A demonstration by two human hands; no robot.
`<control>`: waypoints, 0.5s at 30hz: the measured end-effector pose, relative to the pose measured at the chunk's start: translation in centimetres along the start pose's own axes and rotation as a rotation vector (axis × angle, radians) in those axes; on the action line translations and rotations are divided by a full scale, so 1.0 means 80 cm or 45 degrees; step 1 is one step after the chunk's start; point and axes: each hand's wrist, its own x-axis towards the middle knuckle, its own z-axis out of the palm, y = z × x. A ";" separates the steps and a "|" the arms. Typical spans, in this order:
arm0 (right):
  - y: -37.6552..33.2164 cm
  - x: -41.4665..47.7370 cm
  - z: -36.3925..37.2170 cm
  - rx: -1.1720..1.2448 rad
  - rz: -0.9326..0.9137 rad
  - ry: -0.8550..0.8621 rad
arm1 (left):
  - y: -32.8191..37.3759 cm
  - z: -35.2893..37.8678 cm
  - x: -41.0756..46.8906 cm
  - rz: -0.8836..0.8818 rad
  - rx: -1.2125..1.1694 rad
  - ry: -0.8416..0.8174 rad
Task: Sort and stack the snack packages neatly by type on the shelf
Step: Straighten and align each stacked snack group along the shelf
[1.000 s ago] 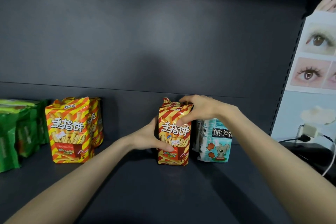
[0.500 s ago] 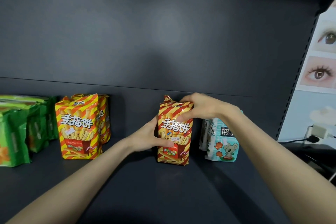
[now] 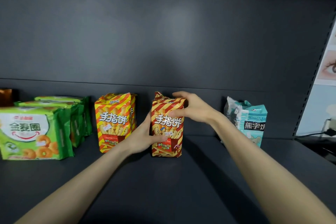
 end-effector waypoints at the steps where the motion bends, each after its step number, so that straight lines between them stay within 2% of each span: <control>1: -0.001 0.001 0.006 0.036 0.004 0.023 | -0.003 -0.003 -0.002 0.001 -0.003 0.013; 10: -0.007 0.000 0.053 0.292 0.112 0.205 | -0.022 -0.010 -0.016 0.024 -0.050 0.078; 15: 0.008 -0.016 0.070 0.407 0.182 0.149 | -0.038 -0.008 -0.013 -0.053 -0.006 -0.036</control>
